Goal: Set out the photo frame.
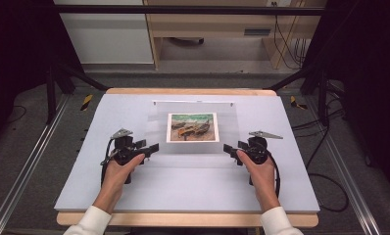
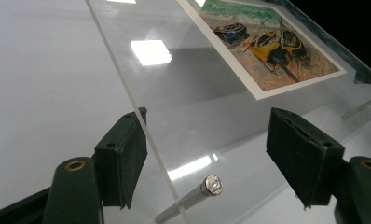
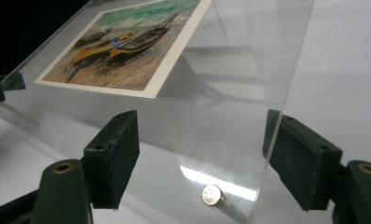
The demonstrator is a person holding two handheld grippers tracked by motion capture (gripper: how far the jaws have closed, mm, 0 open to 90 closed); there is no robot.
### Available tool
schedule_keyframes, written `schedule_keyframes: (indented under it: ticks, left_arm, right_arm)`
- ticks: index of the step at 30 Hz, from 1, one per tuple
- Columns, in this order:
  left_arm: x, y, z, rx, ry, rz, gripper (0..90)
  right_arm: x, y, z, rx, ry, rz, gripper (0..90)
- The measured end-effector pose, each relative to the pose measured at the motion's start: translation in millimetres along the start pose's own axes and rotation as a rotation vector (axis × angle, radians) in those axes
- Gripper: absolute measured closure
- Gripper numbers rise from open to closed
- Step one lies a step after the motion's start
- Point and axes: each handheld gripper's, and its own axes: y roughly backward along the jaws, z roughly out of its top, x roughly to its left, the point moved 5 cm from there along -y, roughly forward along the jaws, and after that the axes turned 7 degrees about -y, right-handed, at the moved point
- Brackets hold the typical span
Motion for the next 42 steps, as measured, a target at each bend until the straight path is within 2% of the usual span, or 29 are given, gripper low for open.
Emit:
schedule_keyframes:
  ticks: [31,42]
  left_arm:
    - [-2.5,2.2,-1.2,0.001,-0.005,0.014,29.8]
    - [-3.1,3.4,-0.9,0.015,-0.003,0.020,30.6]
  right_arm:
    - [0.7,2.8,-2.1,0.002,0.017,0.007,27.3]
    - [1.0,3.9,-2.7,0.010,0.023,0.005,27.4]
